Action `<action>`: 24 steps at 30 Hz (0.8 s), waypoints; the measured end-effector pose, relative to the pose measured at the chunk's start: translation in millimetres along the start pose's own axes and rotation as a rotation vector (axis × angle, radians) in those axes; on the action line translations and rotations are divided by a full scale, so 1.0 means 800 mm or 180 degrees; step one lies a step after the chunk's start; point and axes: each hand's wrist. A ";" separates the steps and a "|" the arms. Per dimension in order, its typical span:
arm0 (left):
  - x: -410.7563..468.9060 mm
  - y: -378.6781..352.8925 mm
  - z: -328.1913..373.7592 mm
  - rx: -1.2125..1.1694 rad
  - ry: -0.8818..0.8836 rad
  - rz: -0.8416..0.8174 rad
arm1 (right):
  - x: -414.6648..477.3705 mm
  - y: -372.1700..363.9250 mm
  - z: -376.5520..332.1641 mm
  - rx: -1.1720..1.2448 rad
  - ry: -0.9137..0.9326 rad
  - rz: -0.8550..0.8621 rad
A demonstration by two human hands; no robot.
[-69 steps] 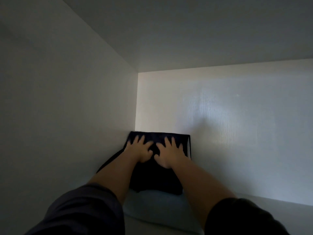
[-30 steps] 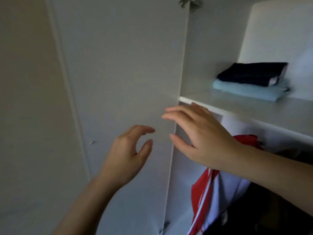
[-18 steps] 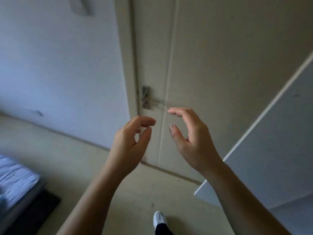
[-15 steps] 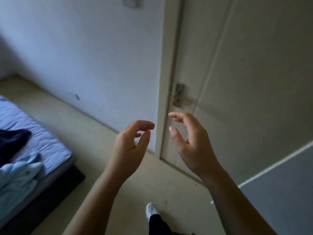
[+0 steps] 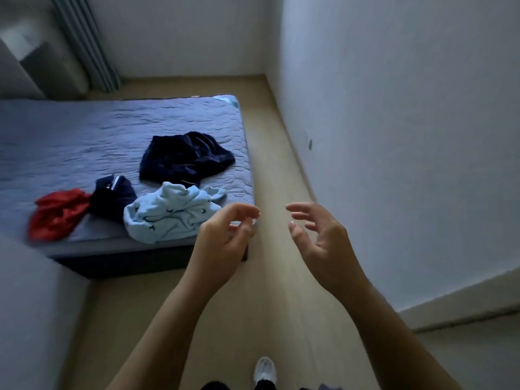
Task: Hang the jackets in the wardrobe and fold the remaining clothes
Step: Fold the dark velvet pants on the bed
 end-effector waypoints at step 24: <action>0.346 0.160 -0.297 -0.0130 0.1302 0.0817 | 0.451 -0.290 0.090 0.0098 0.0084 -0.1606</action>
Point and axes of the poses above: each hand's wrist, its own x-axis towards the middle knuckle, its own y-axis out of the back of the hand, z = x × y, and after that the axes turned 1 degree about y, right-handed
